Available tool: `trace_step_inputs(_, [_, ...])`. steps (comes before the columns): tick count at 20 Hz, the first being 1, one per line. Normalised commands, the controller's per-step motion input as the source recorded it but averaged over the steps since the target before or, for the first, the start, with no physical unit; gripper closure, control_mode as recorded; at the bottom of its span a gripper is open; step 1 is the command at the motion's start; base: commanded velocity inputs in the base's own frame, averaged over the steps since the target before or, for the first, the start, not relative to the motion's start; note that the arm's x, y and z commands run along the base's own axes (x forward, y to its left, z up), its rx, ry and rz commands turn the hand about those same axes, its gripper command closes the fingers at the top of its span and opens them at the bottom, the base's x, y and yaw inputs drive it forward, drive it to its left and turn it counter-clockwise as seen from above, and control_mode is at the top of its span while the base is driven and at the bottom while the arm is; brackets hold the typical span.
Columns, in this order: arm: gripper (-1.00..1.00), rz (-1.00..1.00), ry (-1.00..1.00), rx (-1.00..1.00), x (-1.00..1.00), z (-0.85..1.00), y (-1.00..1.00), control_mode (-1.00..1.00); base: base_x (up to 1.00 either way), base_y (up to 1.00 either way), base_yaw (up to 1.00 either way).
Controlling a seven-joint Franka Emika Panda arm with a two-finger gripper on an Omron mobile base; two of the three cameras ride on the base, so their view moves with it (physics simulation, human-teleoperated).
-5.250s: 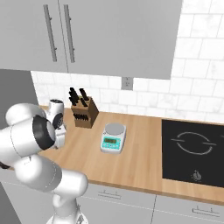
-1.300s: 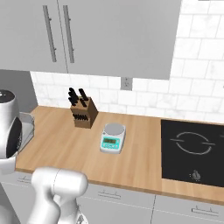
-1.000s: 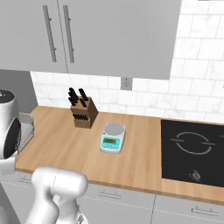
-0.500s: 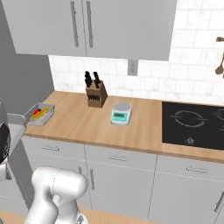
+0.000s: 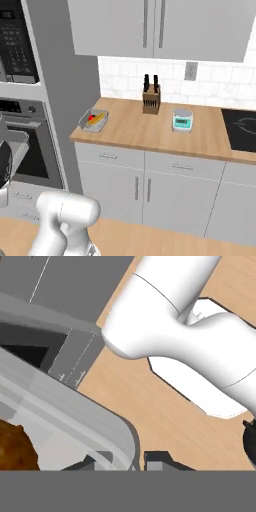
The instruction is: Take the meat container that has the chicken drumstick and place it on the second highest rack of the freezer. Then take the vegetable container that has the tomato and corn and place it on the highest rack of the freezer.
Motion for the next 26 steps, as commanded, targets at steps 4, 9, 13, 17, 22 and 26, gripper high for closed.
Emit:
trace_step_inputs(4, [1.00,0.00,0.00,0.00,0.00,0.00,0.00,1.00,-0.46,1.00,0.09])
trace_step_inputs(9, [1.00,0.00,0.00,0.00,0.00,0.00,0.00,1.00,-0.13,1.00,0.16])
trace_step_inputs(13, [1.00,0.00,0.00,0.00,0.00,0.00,0.00,1.00,-0.07,1.00,0.17])
trace_step_inputs(17, [1.00,0.00,0.00,0.00,0.00,0.00,0.00,1.00,0.00,1.00,0.15])
trace_step_inputs(22, [1.00,0.00,0.00,0.00,0.00,0.00,0.00,1.00,0.02,1.00,0.08])
trace_step_inputs(26, [1.00,0.00,0.00,0.00,0.00,0.00,0.00,1.00,0.01,1.00,0.00])
